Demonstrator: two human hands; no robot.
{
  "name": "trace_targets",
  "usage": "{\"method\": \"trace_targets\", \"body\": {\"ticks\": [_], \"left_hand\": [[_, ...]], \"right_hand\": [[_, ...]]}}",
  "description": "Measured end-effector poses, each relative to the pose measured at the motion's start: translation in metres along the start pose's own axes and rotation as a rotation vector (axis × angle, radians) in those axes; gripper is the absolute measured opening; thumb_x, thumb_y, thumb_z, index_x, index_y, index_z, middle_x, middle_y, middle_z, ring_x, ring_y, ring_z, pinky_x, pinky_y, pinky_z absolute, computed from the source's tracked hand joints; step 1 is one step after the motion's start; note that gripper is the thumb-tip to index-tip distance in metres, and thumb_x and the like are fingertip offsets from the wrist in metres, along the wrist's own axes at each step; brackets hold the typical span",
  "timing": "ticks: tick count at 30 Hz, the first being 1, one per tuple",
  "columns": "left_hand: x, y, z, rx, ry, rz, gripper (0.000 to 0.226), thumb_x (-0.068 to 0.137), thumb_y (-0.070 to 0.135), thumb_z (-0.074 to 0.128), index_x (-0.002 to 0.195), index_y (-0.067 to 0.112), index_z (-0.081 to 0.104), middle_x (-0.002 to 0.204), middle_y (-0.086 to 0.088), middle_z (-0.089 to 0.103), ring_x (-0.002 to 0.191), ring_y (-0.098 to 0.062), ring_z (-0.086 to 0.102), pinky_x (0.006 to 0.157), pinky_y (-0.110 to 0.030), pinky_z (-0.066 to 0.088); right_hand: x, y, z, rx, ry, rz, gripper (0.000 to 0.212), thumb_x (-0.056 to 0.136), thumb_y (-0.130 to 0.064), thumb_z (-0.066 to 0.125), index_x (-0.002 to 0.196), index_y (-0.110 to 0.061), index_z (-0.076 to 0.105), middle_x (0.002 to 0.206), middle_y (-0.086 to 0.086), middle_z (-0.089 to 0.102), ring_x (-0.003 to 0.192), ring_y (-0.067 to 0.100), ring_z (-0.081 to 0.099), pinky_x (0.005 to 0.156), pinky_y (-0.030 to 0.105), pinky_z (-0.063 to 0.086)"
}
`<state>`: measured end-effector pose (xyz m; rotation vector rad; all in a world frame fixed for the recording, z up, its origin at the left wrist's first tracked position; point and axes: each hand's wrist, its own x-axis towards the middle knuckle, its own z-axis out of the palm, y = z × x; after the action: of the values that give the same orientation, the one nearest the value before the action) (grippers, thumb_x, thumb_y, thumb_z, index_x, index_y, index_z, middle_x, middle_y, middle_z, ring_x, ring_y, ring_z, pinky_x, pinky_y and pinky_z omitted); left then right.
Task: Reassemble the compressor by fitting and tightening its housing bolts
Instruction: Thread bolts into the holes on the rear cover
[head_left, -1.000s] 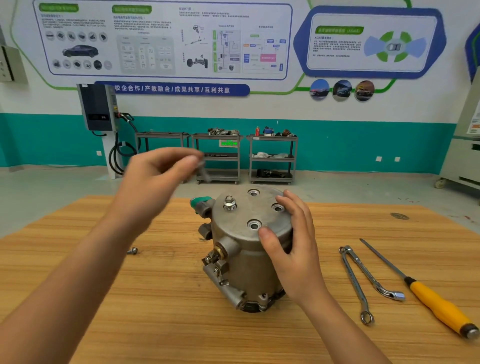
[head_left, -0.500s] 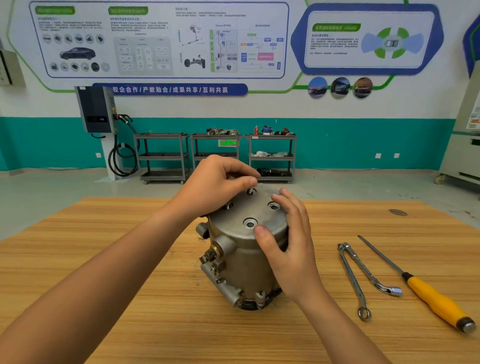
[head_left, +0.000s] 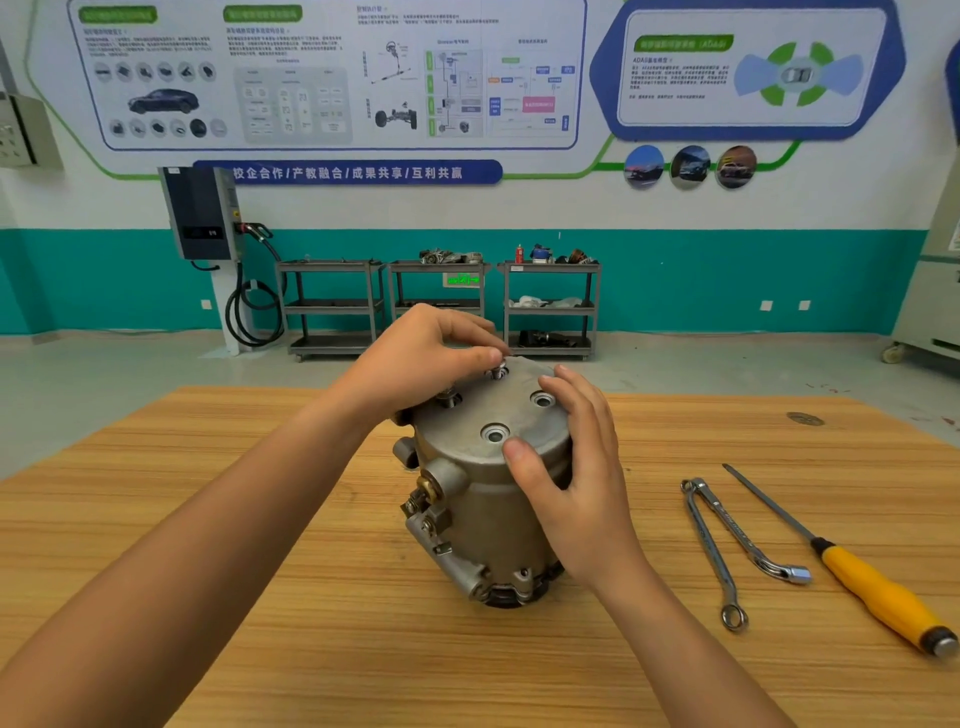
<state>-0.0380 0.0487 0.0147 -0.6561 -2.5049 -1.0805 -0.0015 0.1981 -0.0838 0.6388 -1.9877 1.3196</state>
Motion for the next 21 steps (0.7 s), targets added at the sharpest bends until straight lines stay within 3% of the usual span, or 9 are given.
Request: {"method": "trace_targets", "body": {"ticks": [3, 5, 7, 9, 11, 14, 17, 21], "left_hand": [[-0.005, -0.01, -0.011, -0.095, -0.041, -0.006, 0.021, 0.091, 0.03, 0.056, 0.1, 0.049, 0.059, 0.12, 0.029, 0.047, 0.107, 0.013, 0.044, 0.091, -0.018, 0.033], [-0.011, -0.03, -0.028, -0.271, 0.134, -0.059, 0.025, 0.092, 0.034, 0.053, 0.107, 0.054, 0.053, 0.113, 0.033, 0.051, 0.103, 0.016, 0.047, 0.082, -0.017, 0.037], [-0.02, -0.065, -0.047, -0.326, 0.347, -0.179, 0.026, 0.094, 0.03, 0.052, 0.112, 0.048, 0.055, 0.116, 0.019, 0.057, 0.107, -0.001, 0.052, 0.079, -0.022, 0.04], [-0.035, -0.11, -0.059, -0.162, 0.417, -0.358, 0.028, 0.094, 0.019, 0.052, 0.119, 0.029, 0.059, 0.119, 0.001, 0.06, 0.102, -0.012, 0.055, 0.081, -0.028, 0.041], [-0.056, -0.158, -0.062, 0.054, 0.334, -0.536, 0.03, 0.093, 0.006, 0.052, 0.12, 0.013, 0.061, 0.12, -0.01, 0.062, 0.103, -0.02, 0.055, 0.088, -0.033, 0.042], [-0.083, -0.214, -0.059, 0.315, 0.182, -0.699, 0.033, 0.089, -0.003, 0.05, 0.117, 0.006, 0.063, 0.122, -0.014, 0.061, 0.11, -0.027, 0.056, 0.091, -0.036, 0.044], [-0.085, -0.241, -0.05, 0.508, 0.066, -0.704, 0.034, 0.089, 0.003, 0.053, 0.12, 0.009, 0.063, 0.125, -0.009, 0.061, 0.111, -0.026, 0.057, 0.087, -0.031, 0.044], [-0.069, -0.262, -0.029, 0.717, -0.083, -0.628, 0.034, 0.094, 0.019, 0.052, 0.127, 0.011, 0.057, 0.13, -0.006, 0.057, 0.119, -0.023, 0.052, 0.096, -0.031, 0.043]], "right_hand": [[0.0, 0.001, 0.0, 0.009, 0.001, -0.001, 0.042, 0.075, -0.06, 0.044, 0.115, -0.048, 0.036, 0.135, -0.028, 0.024, 0.133, -0.003, 0.023, 0.103, 0.003, 0.019], [0.0, 0.001, -0.001, 0.02, 0.002, 0.0, 0.043, 0.075, -0.06, 0.045, 0.115, -0.048, 0.036, 0.136, -0.029, 0.024, 0.132, -0.004, 0.024, 0.102, 0.002, 0.019], [0.0, 0.002, -0.001, 0.032, -0.001, 0.01, 0.044, 0.074, -0.06, 0.045, 0.115, -0.048, 0.035, 0.135, -0.03, 0.024, 0.131, -0.008, 0.023, 0.101, 0.001, 0.018], [0.0, 0.003, -0.001, 0.041, 0.001, 0.005, 0.044, 0.074, -0.059, 0.045, 0.116, -0.048, 0.035, 0.135, -0.029, 0.025, 0.13, -0.01, 0.023, 0.102, 0.002, 0.019], [0.0, 0.004, -0.001, 0.049, 0.011, -0.004, 0.045, 0.075, -0.057, 0.045, 0.117, -0.046, 0.035, 0.135, -0.026, 0.027, 0.129, -0.011, 0.024, 0.102, 0.003, 0.019], [0.0, 0.005, 0.001, 0.062, 0.02, -0.007, 0.046, 0.075, -0.056, 0.046, 0.118, -0.045, 0.035, 0.134, -0.024, 0.028, 0.128, -0.012, 0.024, 0.102, 0.003, 0.02], [0.001, 0.005, 0.002, 0.064, 0.016, -0.008, 0.046, 0.075, -0.056, 0.046, 0.118, -0.044, 0.035, 0.134, -0.024, 0.029, 0.127, -0.014, 0.024, 0.102, 0.003, 0.02], [0.001, 0.005, 0.001, 0.056, 0.004, -0.002, 0.046, 0.074, -0.055, 0.046, 0.118, -0.044, 0.036, 0.135, -0.025, 0.028, 0.127, -0.016, 0.023, 0.102, 0.002, 0.02]]}}
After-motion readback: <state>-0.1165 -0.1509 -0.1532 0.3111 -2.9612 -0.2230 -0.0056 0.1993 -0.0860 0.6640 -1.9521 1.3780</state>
